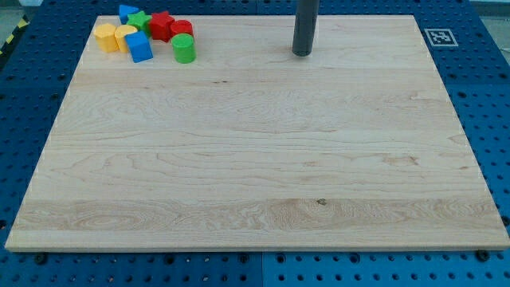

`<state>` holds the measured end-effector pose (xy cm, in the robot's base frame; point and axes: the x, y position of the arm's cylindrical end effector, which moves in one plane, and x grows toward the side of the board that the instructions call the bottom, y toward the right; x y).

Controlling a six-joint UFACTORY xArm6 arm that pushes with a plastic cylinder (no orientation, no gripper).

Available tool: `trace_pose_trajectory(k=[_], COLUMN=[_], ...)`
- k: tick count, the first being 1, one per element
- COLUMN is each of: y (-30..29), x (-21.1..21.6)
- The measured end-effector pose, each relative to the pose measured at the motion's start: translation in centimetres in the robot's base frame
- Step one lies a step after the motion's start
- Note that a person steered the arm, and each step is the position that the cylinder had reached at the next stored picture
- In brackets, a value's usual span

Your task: Point at yellow hexagon

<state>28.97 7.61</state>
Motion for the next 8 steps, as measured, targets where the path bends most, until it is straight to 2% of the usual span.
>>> trace_pose_trajectory(k=[3, 5, 6, 7, 8], y=[-1.4, -14.4, -22.8, -31.9, -37.9], x=[0.3, 7.4, 9.2, 6.8, 3.8])
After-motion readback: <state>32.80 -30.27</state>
